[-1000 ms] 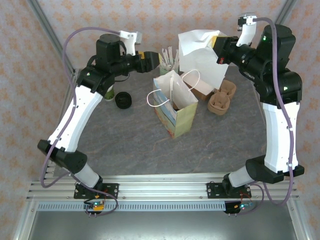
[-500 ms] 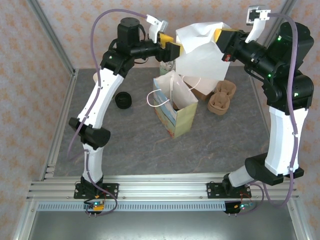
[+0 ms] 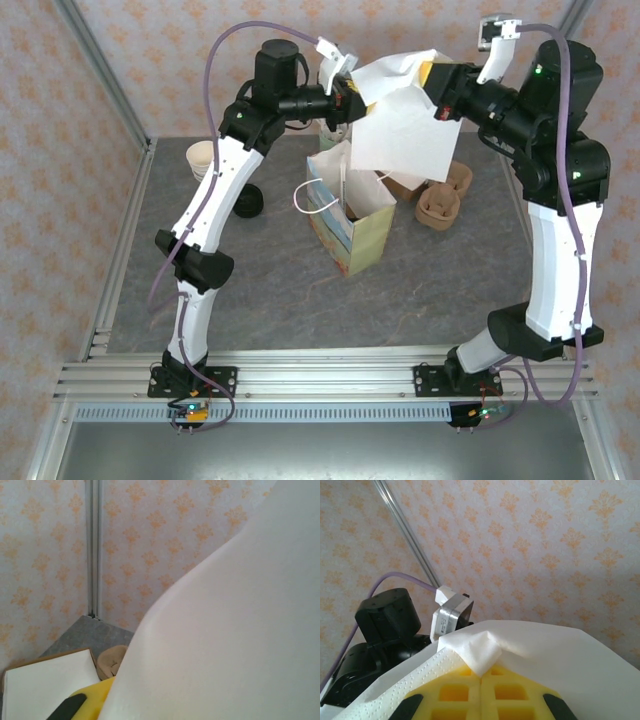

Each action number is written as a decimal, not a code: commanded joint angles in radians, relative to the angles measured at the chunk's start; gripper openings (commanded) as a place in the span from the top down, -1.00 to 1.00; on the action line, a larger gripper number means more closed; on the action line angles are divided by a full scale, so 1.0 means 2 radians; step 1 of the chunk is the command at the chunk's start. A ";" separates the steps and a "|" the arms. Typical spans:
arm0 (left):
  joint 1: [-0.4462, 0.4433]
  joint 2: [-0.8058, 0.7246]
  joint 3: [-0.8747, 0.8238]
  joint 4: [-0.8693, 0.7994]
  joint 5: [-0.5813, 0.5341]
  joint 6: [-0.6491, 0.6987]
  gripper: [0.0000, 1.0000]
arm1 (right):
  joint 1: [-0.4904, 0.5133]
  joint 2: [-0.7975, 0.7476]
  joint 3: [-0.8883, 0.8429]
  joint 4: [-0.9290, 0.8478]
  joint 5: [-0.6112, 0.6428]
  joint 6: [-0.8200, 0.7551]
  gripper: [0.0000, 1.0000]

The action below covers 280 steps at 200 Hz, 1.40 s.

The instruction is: Pack the takeout coffee

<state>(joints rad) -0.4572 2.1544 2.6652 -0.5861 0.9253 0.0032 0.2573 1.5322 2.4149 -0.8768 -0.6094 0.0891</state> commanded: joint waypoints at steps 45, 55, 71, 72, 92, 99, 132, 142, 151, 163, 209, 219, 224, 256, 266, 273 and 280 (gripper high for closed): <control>0.013 -0.071 0.003 -0.027 -0.019 0.011 1.00 | 0.002 -0.071 -0.136 0.027 -0.051 -0.005 0.45; 0.016 -0.083 -0.008 -0.029 -0.020 0.022 1.00 | 0.002 -0.087 -0.171 0.026 -0.046 -0.013 0.30; 0.023 -0.106 -0.030 -0.035 -0.032 0.044 1.00 | 0.002 -0.115 -0.214 0.021 -0.007 -0.028 0.03; 0.023 -0.107 -0.031 -0.035 -0.033 0.045 1.00 | 0.002 -0.117 -0.216 0.021 -0.004 -0.029 0.01; 0.033 -0.137 -0.056 -0.047 -0.040 0.082 1.00 | 0.002 -0.139 -0.232 0.007 0.044 -0.044 -0.20; 0.034 -0.146 -0.065 -0.052 -0.044 0.096 1.00 | 0.002 -0.143 -0.231 0.003 0.049 -0.047 -0.26; 0.034 -0.176 -0.103 -0.054 -0.026 0.144 1.00 | 0.002 -0.138 -0.221 0.012 0.045 -0.055 -0.44; 0.035 -0.181 -0.110 -0.051 -0.021 0.146 1.00 | 0.002 -0.127 -0.213 0.018 0.046 -0.048 -0.46; 0.035 -0.184 -0.110 -0.053 -0.014 0.152 1.00 | 0.002 -0.115 -0.203 0.025 0.027 -0.041 -0.53; 0.035 -0.187 -0.110 -0.060 -0.011 0.160 1.00 | 0.002 -0.098 -0.193 0.035 -0.005 -0.038 -0.64; 0.007 -0.193 -0.109 -0.084 -0.167 0.088 1.00 | 0.002 -0.086 -0.215 0.050 0.056 -0.016 -0.68; -0.011 -0.195 -0.116 -0.091 -0.224 0.079 1.00 | 0.002 -0.088 -0.221 0.048 0.071 -0.015 -0.68; -0.018 -0.199 -0.126 -0.085 -0.245 0.069 1.00 | 0.002 -0.088 -0.223 0.047 0.077 -0.015 -0.68; -0.052 -0.213 -0.188 -0.044 -0.330 0.012 1.00 | 0.002 -0.099 -0.236 0.043 0.105 -0.020 -0.68; -0.059 -0.212 -0.194 -0.042 -0.341 0.000 1.00 | 0.002 -0.104 -0.236 0.042 0.115 -0.023 -0.68; -0.064 -0.208 -0.192 -0.045 -0.349 -0.008 1.00 | 0.002 -0.106 -0.237 0.040 0.122 -0.024 -0.68; -0.068 -0.206 -0.191 -0.049 -0.362 -0.016 1.00 | 0.002 -0.107 -0.237 0.040 0.125 -0.026 -0.68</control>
<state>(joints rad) -0.5720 1.7584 2.2864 -0.7216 0.3588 0.0708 0.2573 1.3636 1.9484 -0.8215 -0.4286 0.0433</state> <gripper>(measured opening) 0.049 0.840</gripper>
